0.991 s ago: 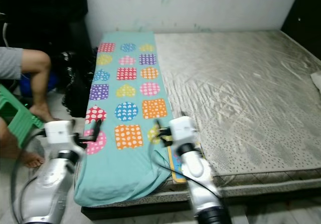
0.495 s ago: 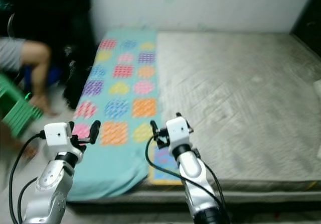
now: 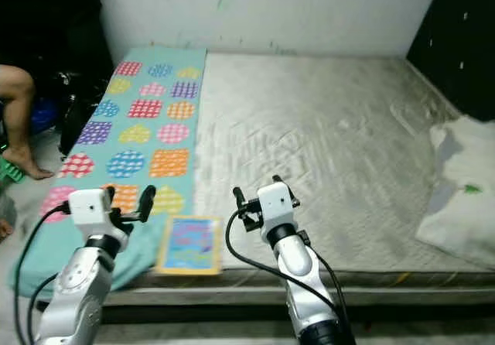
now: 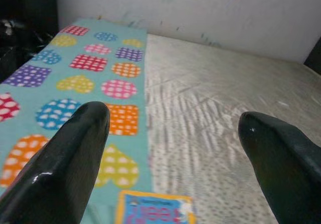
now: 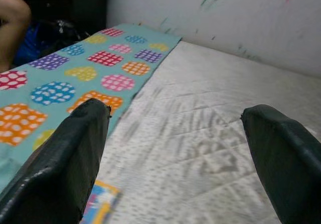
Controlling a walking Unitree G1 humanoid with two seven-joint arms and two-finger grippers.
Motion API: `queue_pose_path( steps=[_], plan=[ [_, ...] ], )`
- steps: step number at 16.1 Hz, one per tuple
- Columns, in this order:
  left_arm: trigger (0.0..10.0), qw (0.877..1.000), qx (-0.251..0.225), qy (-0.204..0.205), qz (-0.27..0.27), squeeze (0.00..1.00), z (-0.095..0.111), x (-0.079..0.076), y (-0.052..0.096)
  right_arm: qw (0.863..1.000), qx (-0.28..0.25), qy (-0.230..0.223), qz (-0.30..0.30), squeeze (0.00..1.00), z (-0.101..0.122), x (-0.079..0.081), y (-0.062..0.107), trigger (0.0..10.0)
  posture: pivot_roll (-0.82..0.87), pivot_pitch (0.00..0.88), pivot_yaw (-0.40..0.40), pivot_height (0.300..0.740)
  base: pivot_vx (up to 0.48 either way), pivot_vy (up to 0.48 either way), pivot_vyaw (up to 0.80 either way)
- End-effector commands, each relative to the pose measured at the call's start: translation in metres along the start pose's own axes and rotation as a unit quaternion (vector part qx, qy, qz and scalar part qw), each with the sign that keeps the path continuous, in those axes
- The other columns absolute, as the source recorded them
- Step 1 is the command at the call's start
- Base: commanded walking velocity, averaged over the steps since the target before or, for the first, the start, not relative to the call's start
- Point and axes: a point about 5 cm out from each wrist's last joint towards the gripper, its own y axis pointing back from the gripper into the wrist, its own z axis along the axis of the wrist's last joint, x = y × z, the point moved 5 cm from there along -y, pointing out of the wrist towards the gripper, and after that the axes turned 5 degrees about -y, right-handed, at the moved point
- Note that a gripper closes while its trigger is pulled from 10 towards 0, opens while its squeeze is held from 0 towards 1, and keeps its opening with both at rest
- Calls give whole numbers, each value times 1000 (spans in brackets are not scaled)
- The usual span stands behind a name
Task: Clean up the room
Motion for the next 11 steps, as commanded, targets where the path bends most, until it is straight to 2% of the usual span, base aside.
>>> queue_pose_path(
  steps=[1,6,11],
  plan=[
    [10000,1000,1,2,-9,0,0,-9,-1,1000,3,5,-9,0,-2,-9,3,10000,-93,42,-13,740,0,-431,0],
    [10000,1000,5,1,-7,0,-1,-7,0,1000,6,0,-10,0,-3,-8,3,10000,-85,44,-12,740,0,-387,0],
    [10000,1000,-2,16,-18,0,0,-11,-1,1000,7,-2,-11,0,-4,-10,3,10000,-90,38,-14,740,0,0,0]
  ],
)
